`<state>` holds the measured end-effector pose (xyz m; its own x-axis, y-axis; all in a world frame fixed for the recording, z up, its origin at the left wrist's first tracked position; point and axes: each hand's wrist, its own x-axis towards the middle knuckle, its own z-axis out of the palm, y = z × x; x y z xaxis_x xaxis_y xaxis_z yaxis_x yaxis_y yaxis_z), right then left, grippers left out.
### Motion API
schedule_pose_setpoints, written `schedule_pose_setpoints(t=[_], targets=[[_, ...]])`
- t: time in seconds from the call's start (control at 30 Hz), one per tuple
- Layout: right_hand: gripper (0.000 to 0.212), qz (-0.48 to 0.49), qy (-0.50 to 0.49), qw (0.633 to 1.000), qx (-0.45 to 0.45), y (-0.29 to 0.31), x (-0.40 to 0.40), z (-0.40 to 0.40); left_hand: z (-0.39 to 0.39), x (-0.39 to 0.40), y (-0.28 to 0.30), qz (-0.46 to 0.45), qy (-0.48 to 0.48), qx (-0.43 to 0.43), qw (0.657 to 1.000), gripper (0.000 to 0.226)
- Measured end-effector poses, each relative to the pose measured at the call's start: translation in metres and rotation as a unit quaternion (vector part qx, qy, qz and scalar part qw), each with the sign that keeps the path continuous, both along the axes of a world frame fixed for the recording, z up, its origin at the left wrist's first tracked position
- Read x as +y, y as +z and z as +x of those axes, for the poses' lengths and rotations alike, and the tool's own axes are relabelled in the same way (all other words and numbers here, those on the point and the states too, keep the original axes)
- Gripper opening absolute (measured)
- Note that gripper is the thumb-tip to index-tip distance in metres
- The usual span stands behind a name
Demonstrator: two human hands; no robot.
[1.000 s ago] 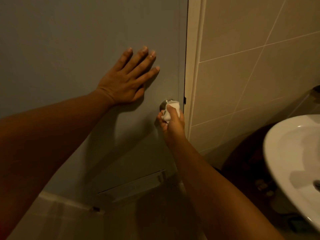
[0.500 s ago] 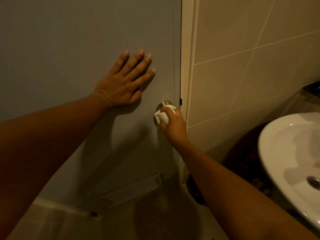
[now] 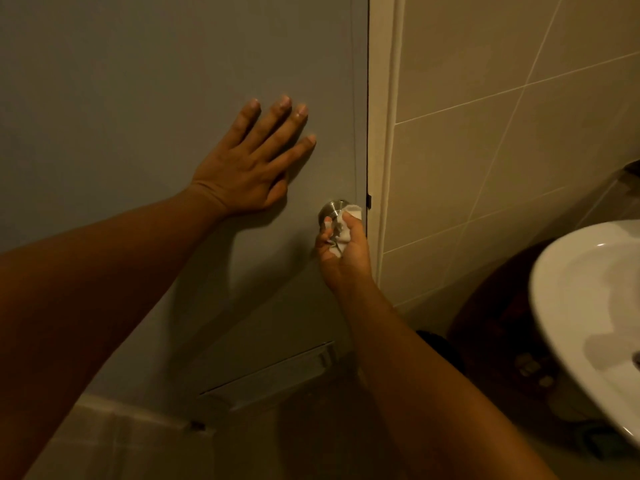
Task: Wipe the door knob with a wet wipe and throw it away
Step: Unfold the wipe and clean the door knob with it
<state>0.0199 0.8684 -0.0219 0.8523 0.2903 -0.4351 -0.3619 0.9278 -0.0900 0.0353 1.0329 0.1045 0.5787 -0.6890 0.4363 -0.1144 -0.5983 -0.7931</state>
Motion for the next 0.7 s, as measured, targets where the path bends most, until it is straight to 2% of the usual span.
schedule_pose_setpoints(t=[0.1, 0.17, 0.23, 0.33, 0.4, 0.43, 0.47, 0.5, 0.53, 0.57, 0.63, 0.7], targets=[[0.044, -0.194, 0.028, 0.978, -0.066, 0.000, -0.006, 0.002, 0.000, -0.001, 0.003, 0.002, -0.001, 0.004, 1.000, 0.065], [0.038, -0.380, 0.043, 0.912, -0.146, 0.000, -0.010, -0.001, 0.001, -0.001, 0.004, 0.007, -0.003, 0.004, 1.000, 0.065], [0.031, -0.544, 0.043, 0.807, -0.227, 0.002, -0.015, -0.003, 0.001, -0.001, 0.003, 0.007, -0.007, 0.002, 1.000, 0.065], [0.023, -0.732, 0.037, 0.585, -0.347, -0.002, -0.024, 0.002, 0.001, 0.000, 0.003, 0.002, -0.007, 0.005, 1.000, 0.065], [0.019, -0.790, 0.049, 0.461, -0.401, -0.006, -0.030, 0.007, 0.000, 0.000, 0.004, 0.000, -0.004, 0.012, 1.000, 0.065], [0.021, -0.807, 0.054, 0.414, -0.417, -0.007, -0.032, 0.010, 0.000, 0.000, 0.004, -0.002, -0.002, 0.016, 1.000, 0.065], [0.023, -0.817, 0.054, 0.383, -0.428, -0.008, -0.033, 0.012, 0.000, 0.000, 0.004, -0.002, 0.000, 0.019, 1.000, 0.065], [0.023, -0.817, 0.050, 0.376, -0.434, -0.008, -0.034, 0.013, -0.001, 0.000, 0.004, -0.003, 0.001, 0.021, 1.000, 0.065], [0.023, -0.809, 0.048, 0.395, -0.432, -0.009, -0.033, 0.014, -0.001, 0.001, 0.005, -0.003, 0.001, 0.021, 1.000, 0.066], [0.022, -0.794, 0.045, 0.436, -0.422, -0.009, -0.032, 0.013, -0.001, 0.001, 0.005, -0.003, -0.001, 0.017, 1.000, 0.065], [0.029, -0.749, 0.047, 0.547, -0.369, -0.008, -0.027, 0.010, 0.000, 0.000, 0.004, -0.002, -0.009, 0.008, 1.000, 0.064], [0.040, -0.663, 0.055, 0.689, -0.288, -0.005, -0.023, 0.007, 0.001, 0.000, 0.003, -0.002, -0.016, 0.004, 1.000, 0.064]])
